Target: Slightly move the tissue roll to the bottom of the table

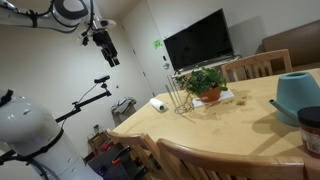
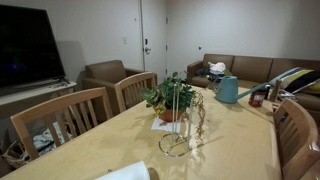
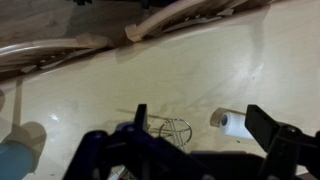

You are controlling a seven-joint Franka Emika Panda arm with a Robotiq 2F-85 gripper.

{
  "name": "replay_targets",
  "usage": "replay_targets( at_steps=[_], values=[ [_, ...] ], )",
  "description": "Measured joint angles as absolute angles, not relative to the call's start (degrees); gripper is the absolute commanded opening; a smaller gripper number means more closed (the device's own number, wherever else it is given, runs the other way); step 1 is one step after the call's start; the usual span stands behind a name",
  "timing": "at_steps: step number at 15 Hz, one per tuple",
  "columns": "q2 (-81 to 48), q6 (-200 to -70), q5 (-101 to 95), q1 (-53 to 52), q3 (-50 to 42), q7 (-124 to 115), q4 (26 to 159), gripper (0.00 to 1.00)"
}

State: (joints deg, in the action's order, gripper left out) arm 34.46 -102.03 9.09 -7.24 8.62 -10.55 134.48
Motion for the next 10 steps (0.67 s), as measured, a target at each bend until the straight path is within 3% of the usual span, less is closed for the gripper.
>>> replay_targets(
  at_steps=[10],
  values=[
    [33.52, -101.99, 0.41, -8.09, 11.80, -4.53, 131.98, 1.00]
  ],
)
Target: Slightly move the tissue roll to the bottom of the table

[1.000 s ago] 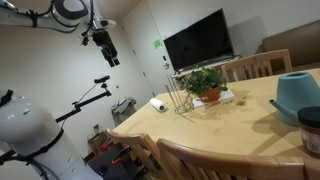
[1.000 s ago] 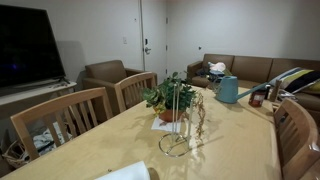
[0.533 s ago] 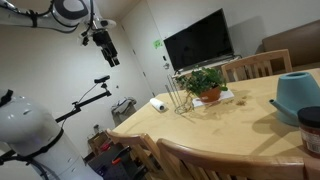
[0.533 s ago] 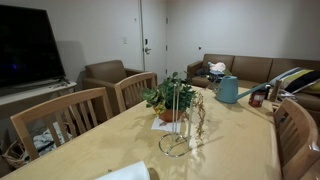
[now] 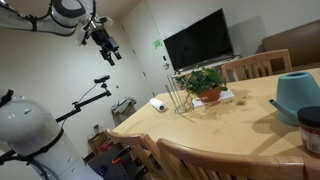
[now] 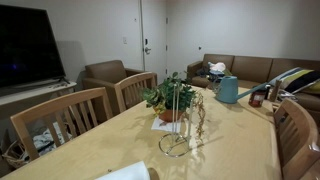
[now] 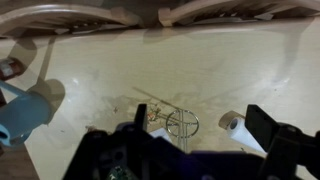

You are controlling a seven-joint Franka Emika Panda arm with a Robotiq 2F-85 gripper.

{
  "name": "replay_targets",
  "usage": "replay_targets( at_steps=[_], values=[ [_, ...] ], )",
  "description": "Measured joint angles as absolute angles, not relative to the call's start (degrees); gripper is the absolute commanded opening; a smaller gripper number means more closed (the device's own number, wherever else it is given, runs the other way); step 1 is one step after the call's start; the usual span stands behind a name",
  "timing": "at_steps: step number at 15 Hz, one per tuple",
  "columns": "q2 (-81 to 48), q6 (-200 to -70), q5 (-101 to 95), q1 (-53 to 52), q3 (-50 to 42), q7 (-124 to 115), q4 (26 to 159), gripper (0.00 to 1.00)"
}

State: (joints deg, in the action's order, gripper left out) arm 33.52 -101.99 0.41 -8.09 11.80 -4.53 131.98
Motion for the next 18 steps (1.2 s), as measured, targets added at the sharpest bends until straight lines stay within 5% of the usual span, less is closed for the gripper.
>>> replay_targets(
  at_steps=[6, 18],
  values=[
    [28.60, -102.74, -11.82, -10.90, 17.43, 0.13, 125.08, 1.00],
    [18.77, -125.43, -17.58, -14.04, 15.49, 14.32, 121.36, 1.00]
  ],
)
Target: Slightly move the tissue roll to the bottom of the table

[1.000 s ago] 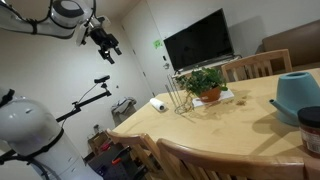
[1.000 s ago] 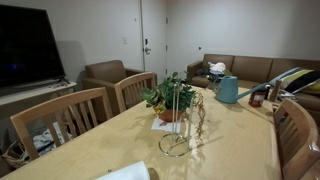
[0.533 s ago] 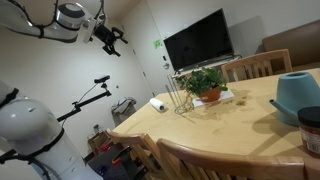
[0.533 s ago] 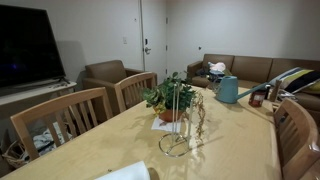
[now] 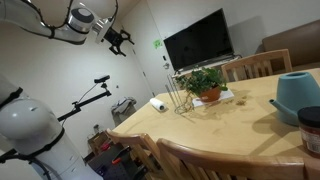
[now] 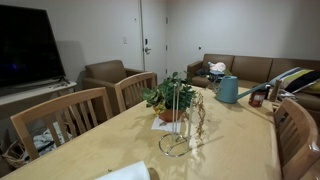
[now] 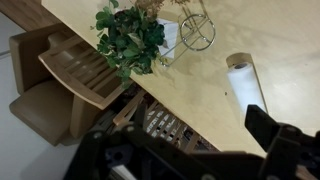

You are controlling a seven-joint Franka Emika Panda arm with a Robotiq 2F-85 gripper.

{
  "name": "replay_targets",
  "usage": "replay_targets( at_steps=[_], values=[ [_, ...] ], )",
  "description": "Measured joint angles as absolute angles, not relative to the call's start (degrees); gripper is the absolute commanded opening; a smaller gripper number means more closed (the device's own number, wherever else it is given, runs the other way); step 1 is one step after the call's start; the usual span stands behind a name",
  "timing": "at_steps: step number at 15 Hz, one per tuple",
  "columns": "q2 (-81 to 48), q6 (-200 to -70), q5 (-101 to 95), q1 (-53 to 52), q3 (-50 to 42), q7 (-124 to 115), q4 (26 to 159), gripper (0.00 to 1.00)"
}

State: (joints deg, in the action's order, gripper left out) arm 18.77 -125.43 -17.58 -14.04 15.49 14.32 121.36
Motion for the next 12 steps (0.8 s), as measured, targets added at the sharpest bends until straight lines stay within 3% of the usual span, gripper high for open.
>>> replay_targets(
  at_steps=[6, 12],
  values=[
    [18.64, -125.89, -17.40, -14.22, 15.54, 15.42, 121.37, 1.00],
    [12.32, -138.60, -11.66, -17.79, 13.78, 31.66, 120.95, 1.00]
  ],
)
